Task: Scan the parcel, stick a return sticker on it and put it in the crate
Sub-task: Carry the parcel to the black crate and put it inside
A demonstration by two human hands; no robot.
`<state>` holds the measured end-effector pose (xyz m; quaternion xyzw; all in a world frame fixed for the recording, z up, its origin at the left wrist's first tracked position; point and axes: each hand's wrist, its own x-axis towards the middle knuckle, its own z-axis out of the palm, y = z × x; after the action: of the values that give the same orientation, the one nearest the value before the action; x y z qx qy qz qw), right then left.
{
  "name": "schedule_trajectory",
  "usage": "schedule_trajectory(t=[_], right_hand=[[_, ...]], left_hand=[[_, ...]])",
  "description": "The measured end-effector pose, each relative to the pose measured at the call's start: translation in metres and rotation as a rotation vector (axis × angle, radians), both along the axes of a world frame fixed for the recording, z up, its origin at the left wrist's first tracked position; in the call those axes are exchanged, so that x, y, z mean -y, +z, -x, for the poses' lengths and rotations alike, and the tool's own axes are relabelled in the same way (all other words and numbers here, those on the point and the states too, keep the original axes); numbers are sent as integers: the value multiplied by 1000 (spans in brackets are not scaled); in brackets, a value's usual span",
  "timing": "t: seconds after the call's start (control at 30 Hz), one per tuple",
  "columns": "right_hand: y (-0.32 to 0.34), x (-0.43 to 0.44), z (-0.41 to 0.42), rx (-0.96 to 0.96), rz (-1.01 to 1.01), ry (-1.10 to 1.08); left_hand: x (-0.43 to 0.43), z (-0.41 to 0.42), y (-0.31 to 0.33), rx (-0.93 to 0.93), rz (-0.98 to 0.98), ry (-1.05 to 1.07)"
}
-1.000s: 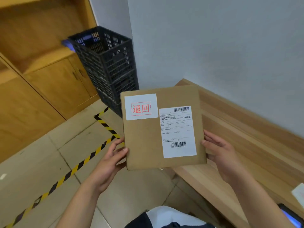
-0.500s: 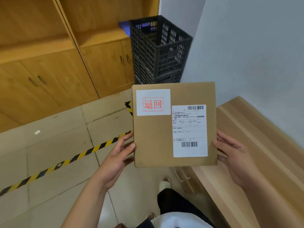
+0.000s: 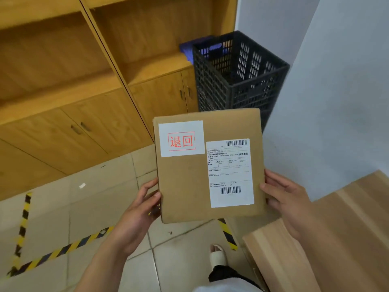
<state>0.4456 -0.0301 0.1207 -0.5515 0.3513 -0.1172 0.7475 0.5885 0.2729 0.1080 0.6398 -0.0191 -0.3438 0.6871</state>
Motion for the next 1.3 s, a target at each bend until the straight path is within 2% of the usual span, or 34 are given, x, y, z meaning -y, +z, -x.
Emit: schedule_trajectory(t=[0.3,0.53,0.93,1.1,1.3], right_hand=[[-3,37,-122,22,17,104],[-8,35,-205,15,52,61],[15,13,-348,30,169,-146],[18,8,-383,-8,221,-154],[22,30,-423,42,212,-196]], left_hand=[[31,-95,3,-19,-73,114],[45,-196,-3,35,-97,87],[54,-403,9,127,-49,-98],[70,-459,10,196,-74,-200],[117,-516,9,231,-95,-282]])
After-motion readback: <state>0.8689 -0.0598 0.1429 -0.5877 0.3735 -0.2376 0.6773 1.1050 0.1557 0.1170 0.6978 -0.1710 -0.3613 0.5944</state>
